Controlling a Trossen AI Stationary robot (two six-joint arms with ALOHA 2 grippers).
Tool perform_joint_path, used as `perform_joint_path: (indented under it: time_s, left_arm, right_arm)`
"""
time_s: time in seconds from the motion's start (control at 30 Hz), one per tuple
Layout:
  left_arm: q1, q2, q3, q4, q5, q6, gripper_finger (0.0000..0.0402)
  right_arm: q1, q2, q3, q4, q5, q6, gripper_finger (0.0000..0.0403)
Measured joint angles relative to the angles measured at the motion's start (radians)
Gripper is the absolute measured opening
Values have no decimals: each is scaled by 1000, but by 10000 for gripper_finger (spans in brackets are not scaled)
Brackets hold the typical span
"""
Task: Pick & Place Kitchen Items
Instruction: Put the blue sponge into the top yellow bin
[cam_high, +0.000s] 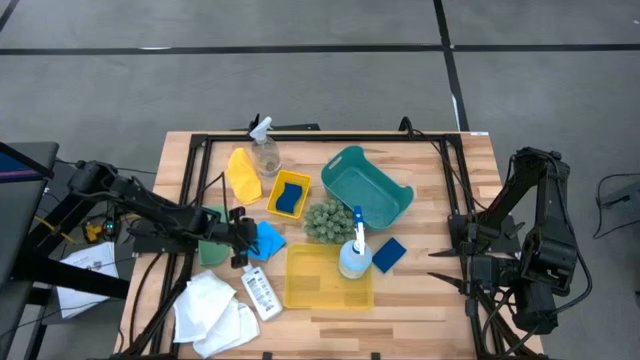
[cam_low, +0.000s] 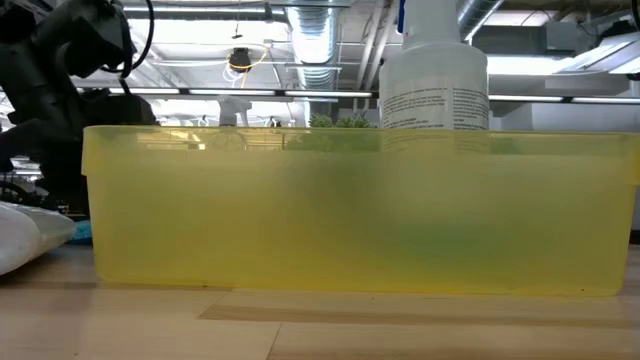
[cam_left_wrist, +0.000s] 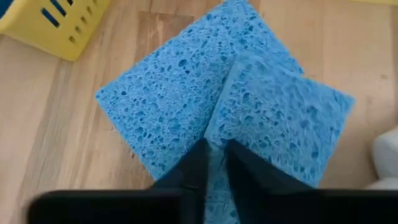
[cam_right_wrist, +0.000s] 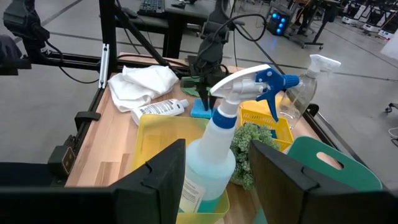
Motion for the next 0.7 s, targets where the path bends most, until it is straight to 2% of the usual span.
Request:
perform_joint_path:
  time_s: [0.1, 0.53, 0.7]
  left_arm:
    - [0, -26, -2, -12, 18, 3, 9]
    - [-19, -206, -1, -83, 18, -2, 1]
    - [-50, -277, 1, -129, -84, -2, 1]
  right_arm:
    - [0, 0, 0, 0, 0, 0, 168]
    - [0, 0, 0, 0, 0, 8, 168]
    - [-1, 0, 0, 0, 1, 8, 168]
